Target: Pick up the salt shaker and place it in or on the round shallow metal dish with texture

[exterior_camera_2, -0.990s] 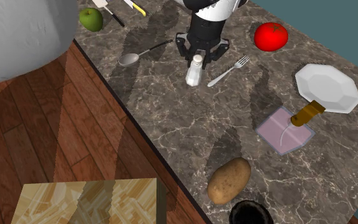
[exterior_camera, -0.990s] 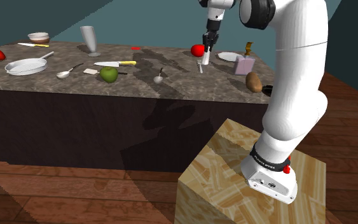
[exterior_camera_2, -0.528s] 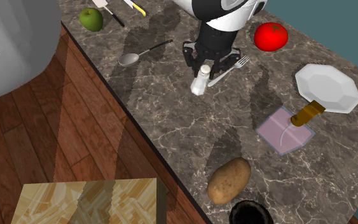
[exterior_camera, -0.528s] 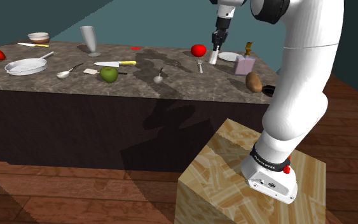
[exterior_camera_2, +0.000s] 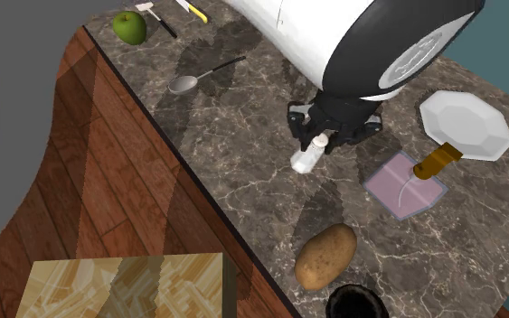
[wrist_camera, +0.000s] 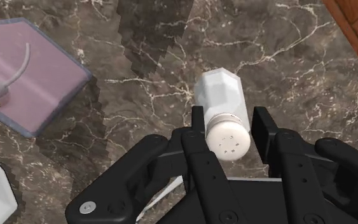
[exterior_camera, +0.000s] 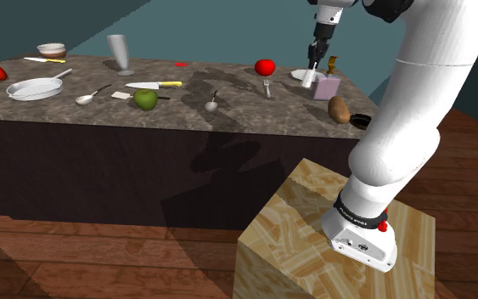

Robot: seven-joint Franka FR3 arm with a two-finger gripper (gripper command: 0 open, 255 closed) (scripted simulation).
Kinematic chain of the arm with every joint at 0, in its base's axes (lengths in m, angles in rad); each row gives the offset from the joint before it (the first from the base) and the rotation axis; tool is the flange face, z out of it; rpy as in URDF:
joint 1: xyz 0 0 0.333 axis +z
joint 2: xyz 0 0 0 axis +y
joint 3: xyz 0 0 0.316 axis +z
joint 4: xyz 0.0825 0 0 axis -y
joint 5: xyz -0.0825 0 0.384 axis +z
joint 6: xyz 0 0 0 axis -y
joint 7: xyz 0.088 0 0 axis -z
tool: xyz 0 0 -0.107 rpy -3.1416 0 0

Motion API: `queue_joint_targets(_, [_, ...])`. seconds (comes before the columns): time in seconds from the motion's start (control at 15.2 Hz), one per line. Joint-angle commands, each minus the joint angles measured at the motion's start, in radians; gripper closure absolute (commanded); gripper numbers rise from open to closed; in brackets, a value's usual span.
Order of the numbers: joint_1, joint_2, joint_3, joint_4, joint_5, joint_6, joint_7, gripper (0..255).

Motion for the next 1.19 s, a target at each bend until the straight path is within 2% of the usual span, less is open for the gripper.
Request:
queue_joint_targets(0.0, [-0.013,-0.045,-0.018,-0.044,-0.026,0.004,-0.028,255])
queue_joint_targets(0.53, [-0.088,-0.143,-0.093,-0.121,-0.094,-0.007,-0.162,255])
queue_joint_targets(1.12, [-0.187,-0.170,-0.196,-0.116,-0.128,-0.040,-0.355,255])
